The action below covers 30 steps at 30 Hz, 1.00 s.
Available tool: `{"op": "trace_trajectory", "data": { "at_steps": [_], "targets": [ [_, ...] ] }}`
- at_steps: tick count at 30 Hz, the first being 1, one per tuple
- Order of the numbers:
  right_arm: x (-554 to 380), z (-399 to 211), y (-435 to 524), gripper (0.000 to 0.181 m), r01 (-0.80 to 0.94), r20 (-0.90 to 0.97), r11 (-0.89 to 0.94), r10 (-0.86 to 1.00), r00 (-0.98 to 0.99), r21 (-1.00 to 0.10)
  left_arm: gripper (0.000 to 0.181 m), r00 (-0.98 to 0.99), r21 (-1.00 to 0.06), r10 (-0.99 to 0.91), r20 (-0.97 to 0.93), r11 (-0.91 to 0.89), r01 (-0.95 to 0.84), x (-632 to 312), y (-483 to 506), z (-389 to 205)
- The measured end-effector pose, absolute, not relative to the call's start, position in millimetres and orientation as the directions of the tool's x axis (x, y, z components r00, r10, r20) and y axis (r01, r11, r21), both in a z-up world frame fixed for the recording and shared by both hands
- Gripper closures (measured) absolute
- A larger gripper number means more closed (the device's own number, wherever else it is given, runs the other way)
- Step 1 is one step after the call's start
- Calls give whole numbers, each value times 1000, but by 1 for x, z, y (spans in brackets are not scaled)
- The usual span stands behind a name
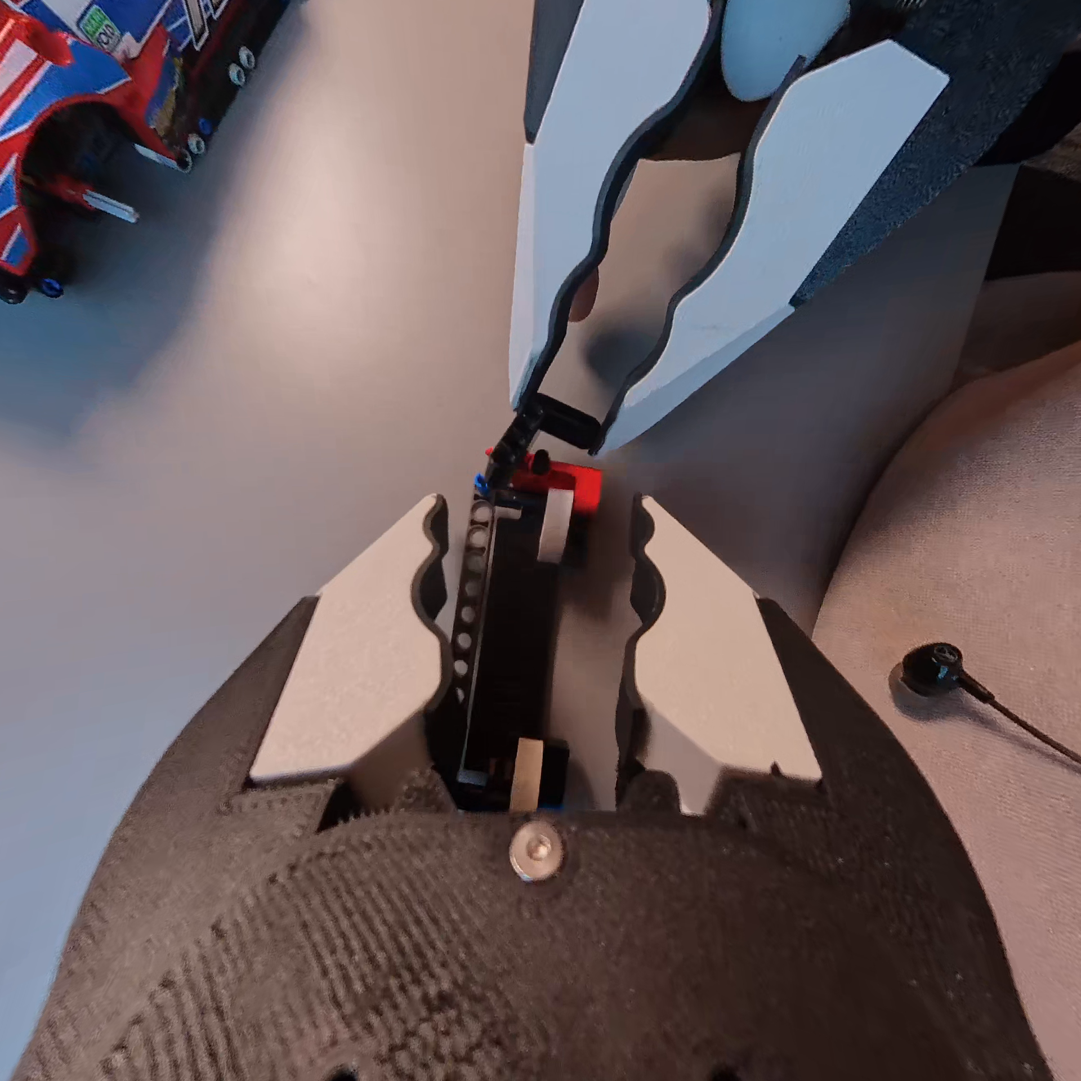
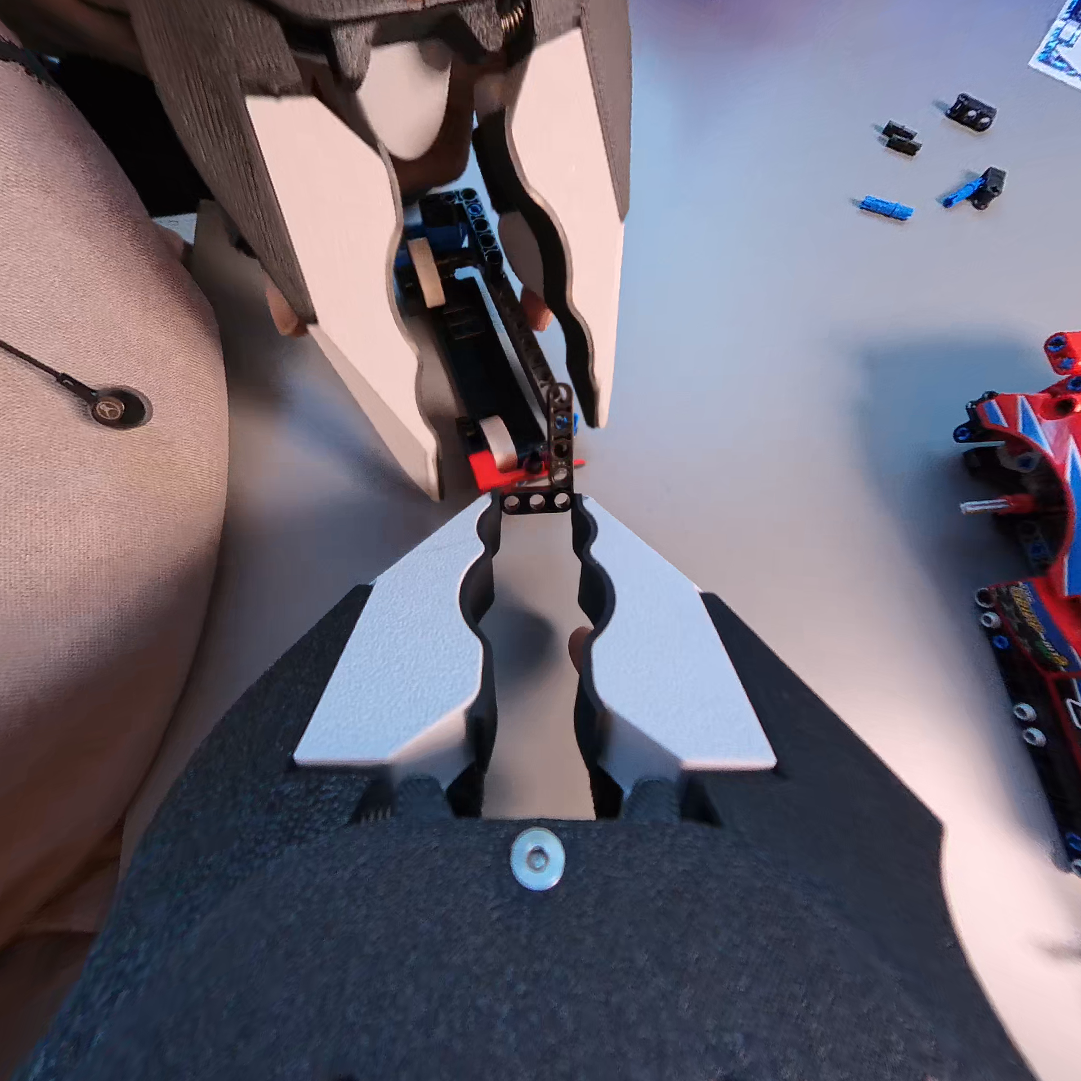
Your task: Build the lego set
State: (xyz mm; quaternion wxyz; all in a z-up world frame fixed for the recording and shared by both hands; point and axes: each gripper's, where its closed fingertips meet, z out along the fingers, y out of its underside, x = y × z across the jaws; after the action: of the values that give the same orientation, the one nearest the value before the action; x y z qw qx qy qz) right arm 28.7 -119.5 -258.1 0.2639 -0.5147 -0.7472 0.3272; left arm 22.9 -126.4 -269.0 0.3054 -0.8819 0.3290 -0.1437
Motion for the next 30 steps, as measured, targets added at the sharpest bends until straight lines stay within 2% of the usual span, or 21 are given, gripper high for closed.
{"op": "trace_trajectory", "data": {
  "at_steps": [4,19,26,28,30],
  "targets": [
    [27,-260,-123,160,599,59,250,946,-320,-761,132,749,-639,-662,-7,-574,-513,26,-119,-272],
    [34,-255,-120,160,582,60,243,947,-315,-776,138,677,-622,-733,-61,-503,-600,29,-125,-274],
    [39,-256,-111,160,597,87,265,947,-309,-757,113,736,-517,-675,-46,-615,-596,-3,-145,-268],
    [38,-257,-112,160,596,84,270,943,-321,-756,115,722,-449,-687,-83,-621,-643,-16,-156,-274],
    [37,-257,-112,160,596,90,283,939,-333,-751,131,651,-426,-746,-143,-547,-720,-23,-156,-276]
  ]
}}
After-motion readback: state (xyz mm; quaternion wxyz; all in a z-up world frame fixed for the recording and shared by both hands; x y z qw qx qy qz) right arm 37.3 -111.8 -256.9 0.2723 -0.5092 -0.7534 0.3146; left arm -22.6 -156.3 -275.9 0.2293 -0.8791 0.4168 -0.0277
